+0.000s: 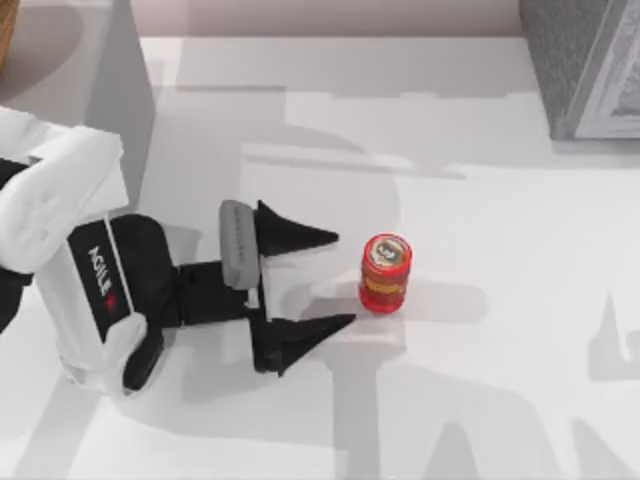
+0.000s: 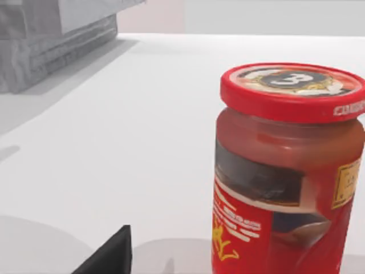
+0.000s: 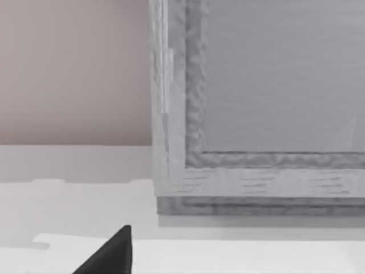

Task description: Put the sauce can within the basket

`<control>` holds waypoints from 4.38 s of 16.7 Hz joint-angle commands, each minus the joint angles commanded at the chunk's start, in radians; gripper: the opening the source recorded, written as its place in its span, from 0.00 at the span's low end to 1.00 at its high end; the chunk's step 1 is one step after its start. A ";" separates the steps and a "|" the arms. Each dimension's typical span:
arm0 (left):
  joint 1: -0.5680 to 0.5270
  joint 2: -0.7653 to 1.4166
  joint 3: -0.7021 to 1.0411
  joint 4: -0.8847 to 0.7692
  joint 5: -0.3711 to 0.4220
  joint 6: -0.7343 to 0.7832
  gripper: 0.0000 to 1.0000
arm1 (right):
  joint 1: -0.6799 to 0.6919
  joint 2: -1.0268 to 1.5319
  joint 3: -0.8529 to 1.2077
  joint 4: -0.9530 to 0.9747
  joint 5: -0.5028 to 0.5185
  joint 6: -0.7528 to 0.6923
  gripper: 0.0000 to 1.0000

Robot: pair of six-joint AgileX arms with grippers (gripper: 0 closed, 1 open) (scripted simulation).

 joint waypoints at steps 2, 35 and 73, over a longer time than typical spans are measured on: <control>0.002 -0.001 -0.001 -0.004 -0.004 0.000 1.00 | 0.000 0.000 0.000 0.000 0.000 0.000 1.00; -0.168 0.035 0.161 -0.117 -0.167 -0.008 0.00 | 0.000 0.000 0.000 0.000 0.000 0.000 1.00; 0.579 -1.426 -0.557 -0.130 0.458 -0.606 0.00 | 0.000 0.000 0.000 0.000 0.000 0.000 1.00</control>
